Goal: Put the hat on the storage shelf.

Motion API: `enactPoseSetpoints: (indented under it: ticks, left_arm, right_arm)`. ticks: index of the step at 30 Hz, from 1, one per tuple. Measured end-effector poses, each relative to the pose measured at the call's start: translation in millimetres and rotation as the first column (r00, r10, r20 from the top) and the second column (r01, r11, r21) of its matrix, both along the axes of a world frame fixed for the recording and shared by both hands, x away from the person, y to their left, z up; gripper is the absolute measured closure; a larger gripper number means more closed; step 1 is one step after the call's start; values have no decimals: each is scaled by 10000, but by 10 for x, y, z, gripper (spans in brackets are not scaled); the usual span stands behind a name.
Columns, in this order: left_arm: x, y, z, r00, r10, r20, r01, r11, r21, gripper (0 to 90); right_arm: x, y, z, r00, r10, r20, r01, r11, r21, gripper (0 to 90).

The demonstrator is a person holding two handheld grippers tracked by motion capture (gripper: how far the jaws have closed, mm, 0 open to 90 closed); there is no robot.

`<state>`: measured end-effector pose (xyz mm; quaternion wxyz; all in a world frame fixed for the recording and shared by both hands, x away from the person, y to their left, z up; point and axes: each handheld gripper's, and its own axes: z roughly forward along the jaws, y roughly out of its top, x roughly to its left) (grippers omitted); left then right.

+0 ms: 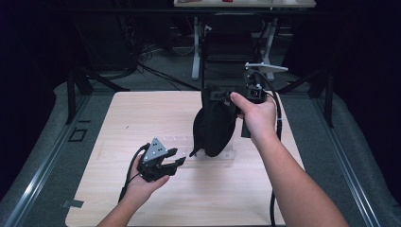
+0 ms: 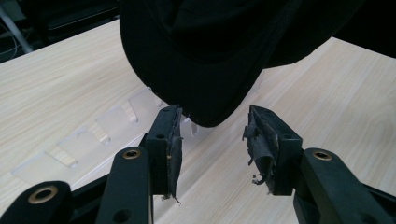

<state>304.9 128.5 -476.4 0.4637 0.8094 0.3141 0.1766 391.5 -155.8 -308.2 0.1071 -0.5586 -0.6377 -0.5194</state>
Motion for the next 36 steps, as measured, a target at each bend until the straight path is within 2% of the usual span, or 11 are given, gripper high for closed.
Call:
enactPoseSetpoints:
  ticks: [9, 11, 13, 19, 24, 36]
  left_arm:
    - [76, -132, -11, 9998, -147, -161, 150, 9997, 172, 595]
    - [111, -166, -38, 9987, -306, -409, 314, 9993, 211, 616]
    - [122, -191, -52, 9983, -362, -448, 375, 9989, 274, 650]
    - [136, -271, -91, 9989, -363, -297, 380, 9974, 605, 728]
    - [118, -326, -126, 9993, -363, 104, 346, 9912, 1279, 795]
    - [99, -308, -178, 9977, -437, 511, 361, 9894, 1404, 844]
  right_arm:
    - [11, 96, -13, 9999, 122, -10, -122, 9998, 184, 887]
    - [12, 108, -16, 9999, 125, 0, -125, 9997, 225, 887]
    - [10, 134, -25, 9999, 142, 19, -142, 9995, 270, 887]
    - [13, 172, -35, 9998, 181, 12, -182, 9991, 393, 886]
    - [15, 181, -41, 9998, 177, -7, -176, 9987, 479, 885]
    - [12, 247, -48, 9998, 198, 23, -199, 9987, 472, 881]
